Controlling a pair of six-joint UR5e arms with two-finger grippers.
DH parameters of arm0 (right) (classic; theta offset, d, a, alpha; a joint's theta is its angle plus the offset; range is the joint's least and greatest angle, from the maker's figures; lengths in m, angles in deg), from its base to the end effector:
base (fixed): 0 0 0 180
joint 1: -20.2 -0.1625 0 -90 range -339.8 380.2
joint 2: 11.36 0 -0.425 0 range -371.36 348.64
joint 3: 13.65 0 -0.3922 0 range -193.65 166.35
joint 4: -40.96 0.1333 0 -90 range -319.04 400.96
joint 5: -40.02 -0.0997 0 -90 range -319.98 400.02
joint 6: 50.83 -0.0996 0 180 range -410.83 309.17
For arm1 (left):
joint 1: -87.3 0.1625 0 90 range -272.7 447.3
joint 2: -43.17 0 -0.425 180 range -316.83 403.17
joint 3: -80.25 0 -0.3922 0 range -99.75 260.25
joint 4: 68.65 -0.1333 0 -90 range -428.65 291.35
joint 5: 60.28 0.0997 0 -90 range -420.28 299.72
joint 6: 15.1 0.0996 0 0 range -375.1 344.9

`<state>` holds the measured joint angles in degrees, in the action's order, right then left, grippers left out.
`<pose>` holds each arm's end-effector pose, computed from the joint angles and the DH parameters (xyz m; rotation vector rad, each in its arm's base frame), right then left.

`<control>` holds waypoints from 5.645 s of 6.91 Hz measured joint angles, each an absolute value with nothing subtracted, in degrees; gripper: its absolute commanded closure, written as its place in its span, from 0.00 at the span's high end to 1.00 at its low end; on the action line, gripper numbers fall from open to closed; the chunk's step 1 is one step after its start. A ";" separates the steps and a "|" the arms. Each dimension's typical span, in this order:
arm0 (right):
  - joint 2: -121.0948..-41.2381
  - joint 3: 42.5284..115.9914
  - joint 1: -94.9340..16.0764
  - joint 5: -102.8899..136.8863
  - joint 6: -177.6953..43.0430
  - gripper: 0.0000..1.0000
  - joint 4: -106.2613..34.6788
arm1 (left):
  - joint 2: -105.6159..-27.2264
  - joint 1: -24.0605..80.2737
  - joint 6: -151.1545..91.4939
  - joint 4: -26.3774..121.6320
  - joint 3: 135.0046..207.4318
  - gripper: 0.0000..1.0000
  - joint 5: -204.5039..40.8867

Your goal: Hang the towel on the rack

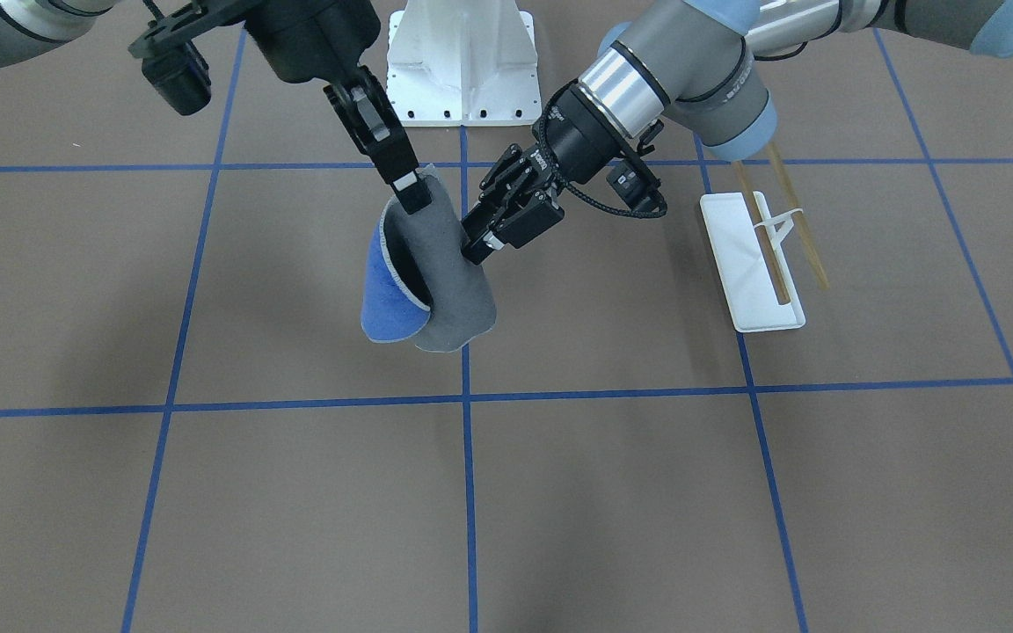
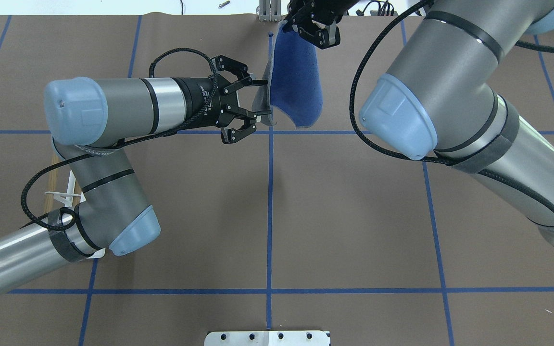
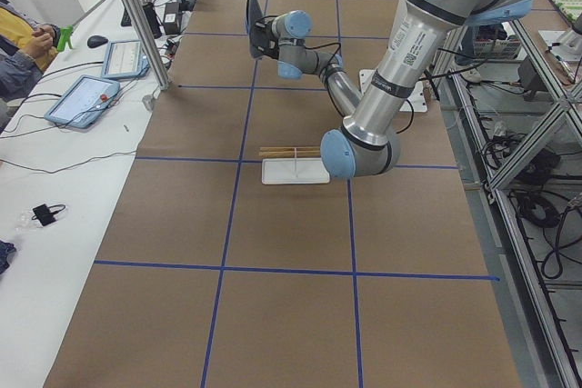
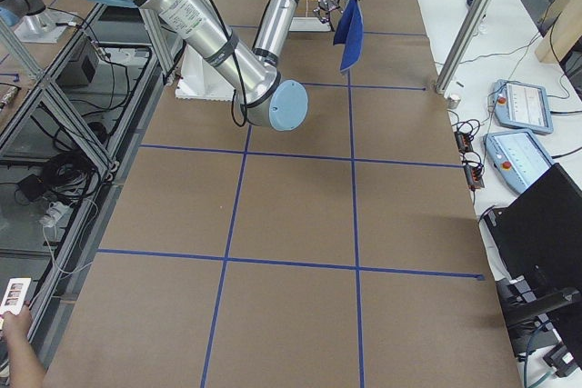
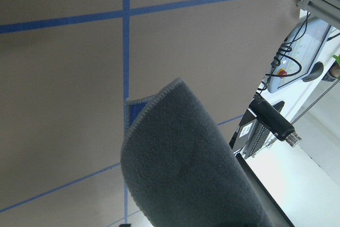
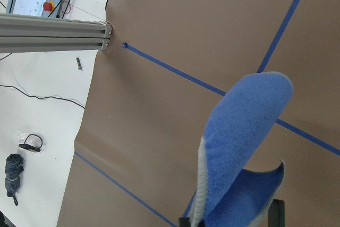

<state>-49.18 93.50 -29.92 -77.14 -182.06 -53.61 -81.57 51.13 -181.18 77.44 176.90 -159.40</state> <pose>-0.3153 -0.5143 0.0038 -0.3556 -1.2075 1.1285 0.4319 -0.4613 0.1408 -0.7659 1.7237 -1.2869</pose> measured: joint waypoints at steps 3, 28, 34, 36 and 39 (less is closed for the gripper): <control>-49.42 93.50 -29.92 -77.14 -181.74 0.00 -53.62 | -79.47 51.05 -180.70 81.86 176.80 0.15 -159.39; -57.08 105.60 -27.24 -69.12 -216.41 1.00 -53.26 | -82.15 53.63 -191.46 91.38 171.91 0.00 -143.91; -62.85 107.08 -27.22 -67.30 -198.04 1.00 -53.27 | -77.45 54.48 -149.36 93.87 173.51 0.00 -144.95; -67.25 107.17 -27.16 -67.10 -182.40 1.00 -53.27 | -66.83 54.53 -137.60 94.26 181.11 0.00 -149.35; -71.93 107.19 -27.43 -67.48 -160.57 1.00 -53.34 | -46.86 53.14 -121.60 97.64 190.25 0.00 -158.37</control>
